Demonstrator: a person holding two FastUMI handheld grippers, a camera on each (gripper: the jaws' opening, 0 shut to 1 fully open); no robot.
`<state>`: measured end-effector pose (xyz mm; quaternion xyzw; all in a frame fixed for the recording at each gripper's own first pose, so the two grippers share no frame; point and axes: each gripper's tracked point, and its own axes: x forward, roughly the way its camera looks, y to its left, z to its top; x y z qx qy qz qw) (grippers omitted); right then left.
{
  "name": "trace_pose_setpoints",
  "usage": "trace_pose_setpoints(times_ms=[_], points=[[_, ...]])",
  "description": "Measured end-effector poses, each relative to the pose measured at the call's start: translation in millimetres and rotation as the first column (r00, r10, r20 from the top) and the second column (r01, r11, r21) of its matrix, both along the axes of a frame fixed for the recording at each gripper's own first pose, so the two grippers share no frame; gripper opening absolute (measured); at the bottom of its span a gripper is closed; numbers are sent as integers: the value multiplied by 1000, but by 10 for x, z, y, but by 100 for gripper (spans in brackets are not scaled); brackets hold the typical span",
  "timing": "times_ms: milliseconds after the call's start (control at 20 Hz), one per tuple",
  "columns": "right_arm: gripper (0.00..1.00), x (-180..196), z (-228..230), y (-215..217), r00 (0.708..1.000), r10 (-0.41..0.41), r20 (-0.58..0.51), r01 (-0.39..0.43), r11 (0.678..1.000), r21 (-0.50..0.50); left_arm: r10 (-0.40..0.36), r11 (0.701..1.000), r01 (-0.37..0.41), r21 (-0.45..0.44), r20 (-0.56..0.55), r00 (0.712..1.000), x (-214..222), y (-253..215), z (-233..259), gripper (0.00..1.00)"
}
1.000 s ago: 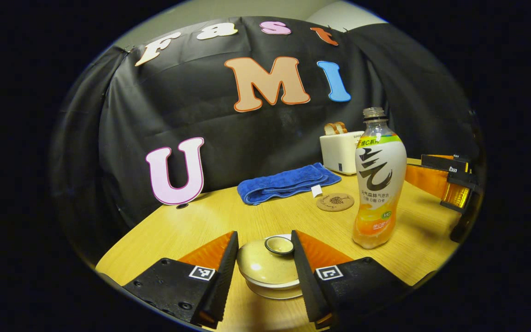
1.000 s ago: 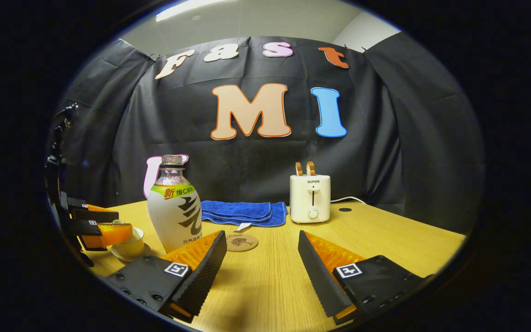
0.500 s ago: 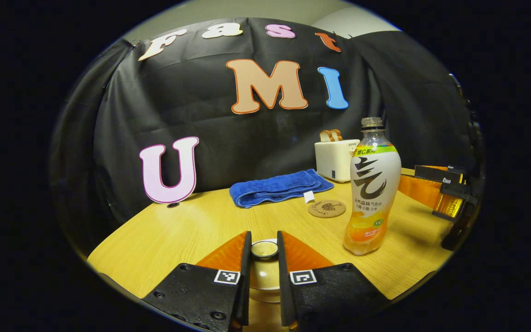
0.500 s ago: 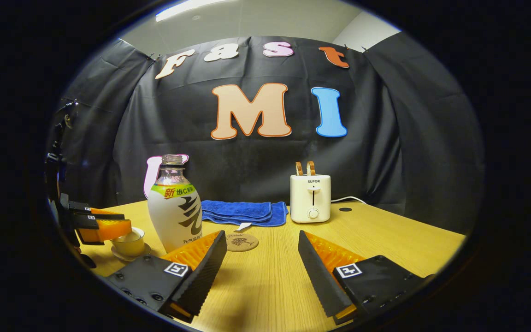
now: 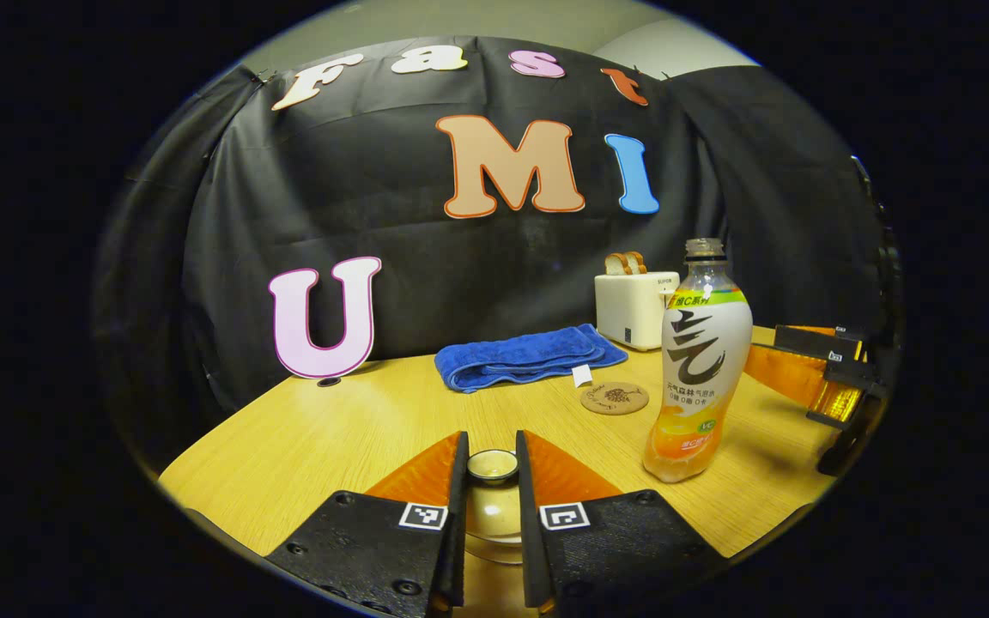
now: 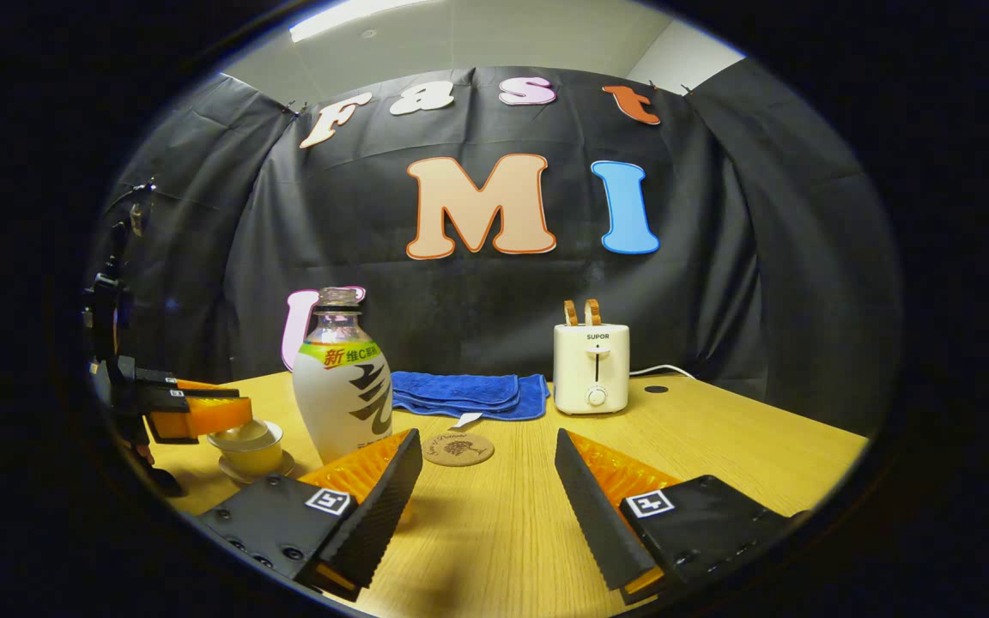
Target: Open the teacup lid with one hand, grasp the water bottle and pour water into the teacup with the other hand; after pouring, place the water bottle on the coaster and then close the teacup lid.
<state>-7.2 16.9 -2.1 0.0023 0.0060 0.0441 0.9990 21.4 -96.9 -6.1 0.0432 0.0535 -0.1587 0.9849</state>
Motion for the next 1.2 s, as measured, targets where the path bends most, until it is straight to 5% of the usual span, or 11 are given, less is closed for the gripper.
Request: trace_pose_setpoints(times_ms=[750,1200], points=[[95,-233,-67,621,977,206,-49,-206,979,-3,86,991,-82,-108,35,996,-172,338,282,24],[99,-64,-128,909,970,231,-79,-231,973,8,110,984,-104,-146,33,993,-231,423,326,24]])
